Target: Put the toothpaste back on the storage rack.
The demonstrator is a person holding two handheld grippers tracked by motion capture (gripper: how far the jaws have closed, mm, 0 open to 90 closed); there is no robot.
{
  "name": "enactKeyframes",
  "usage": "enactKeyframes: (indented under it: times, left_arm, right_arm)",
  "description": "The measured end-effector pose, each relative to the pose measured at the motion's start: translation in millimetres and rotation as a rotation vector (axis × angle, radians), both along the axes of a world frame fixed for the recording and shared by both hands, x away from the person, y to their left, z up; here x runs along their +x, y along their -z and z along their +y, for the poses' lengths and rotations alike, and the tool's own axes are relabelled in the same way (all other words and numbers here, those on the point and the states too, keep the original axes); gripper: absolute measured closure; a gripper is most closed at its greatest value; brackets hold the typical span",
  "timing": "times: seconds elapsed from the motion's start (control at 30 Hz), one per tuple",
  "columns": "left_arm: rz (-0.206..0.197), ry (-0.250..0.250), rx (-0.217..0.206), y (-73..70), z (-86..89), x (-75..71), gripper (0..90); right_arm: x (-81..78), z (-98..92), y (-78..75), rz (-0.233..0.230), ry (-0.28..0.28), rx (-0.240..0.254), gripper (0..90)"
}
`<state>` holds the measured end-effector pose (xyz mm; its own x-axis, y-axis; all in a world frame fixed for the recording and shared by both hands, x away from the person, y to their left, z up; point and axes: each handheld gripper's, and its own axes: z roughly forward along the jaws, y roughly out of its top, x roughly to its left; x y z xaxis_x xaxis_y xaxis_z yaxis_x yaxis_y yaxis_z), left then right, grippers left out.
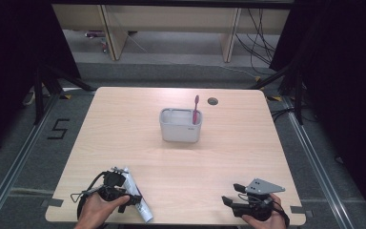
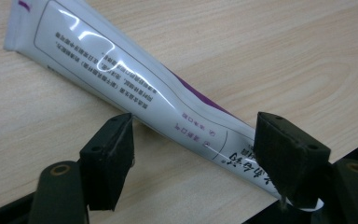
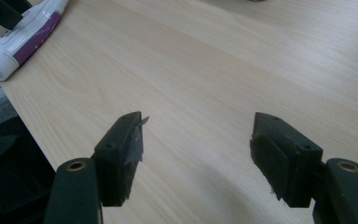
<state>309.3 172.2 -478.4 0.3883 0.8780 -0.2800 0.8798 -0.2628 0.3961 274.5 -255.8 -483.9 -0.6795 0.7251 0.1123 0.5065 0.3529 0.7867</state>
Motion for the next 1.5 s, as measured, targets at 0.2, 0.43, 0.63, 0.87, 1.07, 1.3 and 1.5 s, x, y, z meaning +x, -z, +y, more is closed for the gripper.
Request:
enactKeyframes:
  times: [0.2, 0.43, 0.63, 0.87, 1.07, 1.3, 1.5]
  left_arm:
    - [0.003, 0.033, 0.007, -1.6, -3.8, 7.1, 34.1]
    - [-0.005, 0.061, 0.014, -3.8, -8.8, 13.7, 43.6]
    - [0.024, 0.083, 0.025, 1.3, -15.3, 19.4, 44.1]
    - [0.008, 0.142, 0.07, 7.0, -27.9, 20.9, 55.4]
    - [-0.002, 0.207, 0.096, 4.1, -32.5, 23.7, 60.3]
    - [-0.007, 0.243, 0.079, 1.4, -33.7, 25.1, 68.0]
    - [0.003, 0.264, 0.076, 0.0, -36.4, 26.6, 70.8]
  right_arm:
    - [0.4, -0.2, 0.0, -0.003, -0.006, 0.001, 34.8]
    - [0.1, -0.3, -0.3, -0.003, -0.005, 0.0, 34.8]
    - [-0.1, -0.3, -0.7, 0.004, -0.006, -0.002, 34.8]
    - [-1.0, -0.4, -1.1, 0.016, 0.002, 0.011, 34.8]
    - [-0.1, -0.9, -1.2, 0.0, -0.006, 0.001, 34.8]
    - [-0.2, -0.9, -1.4, 0.0, -0.006, 0.002, 34.8]
    - [0.0, -0.9, -1.4, -0.004, -0.007, -0.001, 34.8]
